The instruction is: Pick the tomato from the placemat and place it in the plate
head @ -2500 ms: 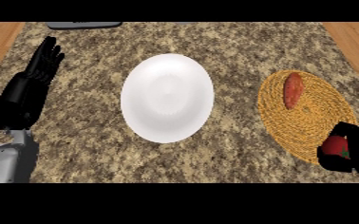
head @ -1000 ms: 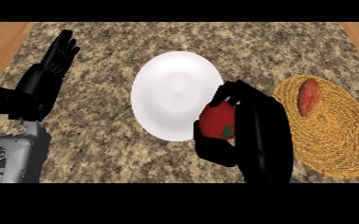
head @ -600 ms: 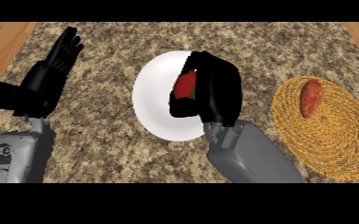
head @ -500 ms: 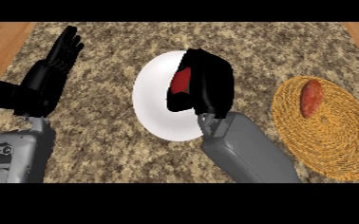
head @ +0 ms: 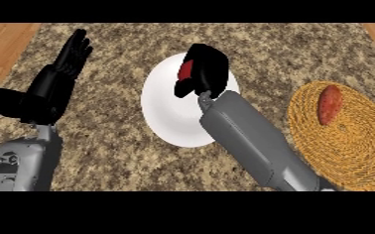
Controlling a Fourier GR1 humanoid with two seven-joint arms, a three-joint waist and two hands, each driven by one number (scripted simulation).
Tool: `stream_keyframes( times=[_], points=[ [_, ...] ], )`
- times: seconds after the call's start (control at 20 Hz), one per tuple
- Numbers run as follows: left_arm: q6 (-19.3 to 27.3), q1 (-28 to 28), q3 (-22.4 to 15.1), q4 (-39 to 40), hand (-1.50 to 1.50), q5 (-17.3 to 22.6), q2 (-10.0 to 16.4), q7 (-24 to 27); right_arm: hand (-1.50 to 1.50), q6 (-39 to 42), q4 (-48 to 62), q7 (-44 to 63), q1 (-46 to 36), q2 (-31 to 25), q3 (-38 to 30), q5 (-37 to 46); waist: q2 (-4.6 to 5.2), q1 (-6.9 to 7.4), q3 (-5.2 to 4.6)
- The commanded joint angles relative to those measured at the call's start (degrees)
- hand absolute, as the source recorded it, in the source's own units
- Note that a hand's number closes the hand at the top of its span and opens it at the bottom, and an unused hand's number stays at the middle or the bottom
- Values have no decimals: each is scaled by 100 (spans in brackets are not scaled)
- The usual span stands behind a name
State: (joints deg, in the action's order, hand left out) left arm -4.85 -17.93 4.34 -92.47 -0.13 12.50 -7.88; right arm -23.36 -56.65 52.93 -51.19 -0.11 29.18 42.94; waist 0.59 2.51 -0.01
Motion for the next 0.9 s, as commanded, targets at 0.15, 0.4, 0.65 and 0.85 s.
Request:
stream_keyframes(
  times=[0.15, 0.4, 0.65, 0.85],
  points=[
    [-63, -42, 7, 214, 0, -1, -42, 187, -150, -1133, 1232, -928, -352, 10, -162, -1335, 29, 49, 3],
    [-185, -31, -108, 113, 0, -6, -50, 262, -150, -2061, 1506, -1387, -661, 10, 65, -2016, 71, 272, 4],
    [-39, -354, 34, 547, 0, -91, -30, 249, -150, -3047, 1217, -1952, -567, 10, 95, -2400, 41, 57, 3],
    [-108, -479, 151, 368, 0, 52, 107, -119, -150, -3228, 1028, -2650, -508, 10, -264, -3127, 22, 12, 8]
  ],
)
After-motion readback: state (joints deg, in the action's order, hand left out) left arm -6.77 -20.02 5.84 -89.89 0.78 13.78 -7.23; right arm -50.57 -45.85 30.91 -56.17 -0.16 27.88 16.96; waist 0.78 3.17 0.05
